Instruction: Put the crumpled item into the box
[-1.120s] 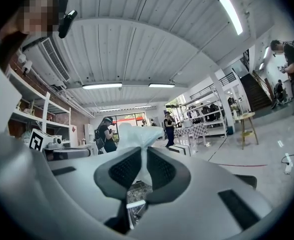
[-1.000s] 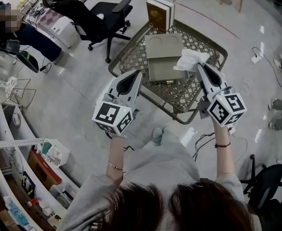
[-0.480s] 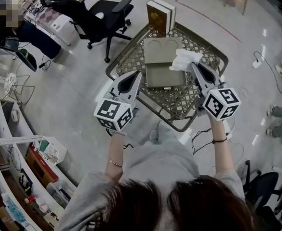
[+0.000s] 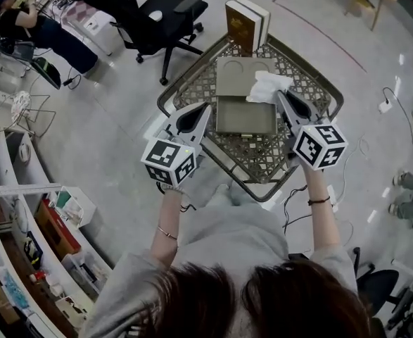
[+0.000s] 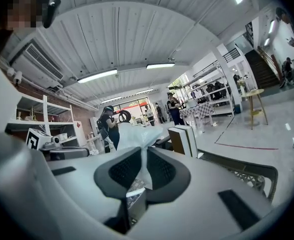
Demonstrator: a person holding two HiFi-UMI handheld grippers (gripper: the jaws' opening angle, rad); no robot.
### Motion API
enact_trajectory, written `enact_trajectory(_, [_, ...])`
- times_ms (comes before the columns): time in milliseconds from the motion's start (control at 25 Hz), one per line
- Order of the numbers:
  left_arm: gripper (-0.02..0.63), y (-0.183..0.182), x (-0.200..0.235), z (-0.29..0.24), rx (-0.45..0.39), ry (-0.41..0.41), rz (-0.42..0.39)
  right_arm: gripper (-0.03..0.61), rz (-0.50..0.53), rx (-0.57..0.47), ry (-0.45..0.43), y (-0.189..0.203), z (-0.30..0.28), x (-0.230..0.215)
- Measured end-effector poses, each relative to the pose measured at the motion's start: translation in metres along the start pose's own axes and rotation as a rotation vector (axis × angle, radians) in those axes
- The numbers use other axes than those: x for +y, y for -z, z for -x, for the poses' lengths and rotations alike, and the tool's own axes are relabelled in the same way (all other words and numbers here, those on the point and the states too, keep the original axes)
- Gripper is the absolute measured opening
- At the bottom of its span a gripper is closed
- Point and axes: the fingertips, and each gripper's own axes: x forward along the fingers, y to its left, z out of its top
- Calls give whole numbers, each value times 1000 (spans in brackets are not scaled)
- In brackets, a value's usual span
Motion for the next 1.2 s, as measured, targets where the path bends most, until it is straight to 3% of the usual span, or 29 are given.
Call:
enact_trajectory(480, [18,37,28,-36,92,36,65,52,-52,125,3,38,-52,-17])
enact_trajectory(1200, [17,130,54,-71,274,93,238,52,-208,388,-7,146,-109,-39])
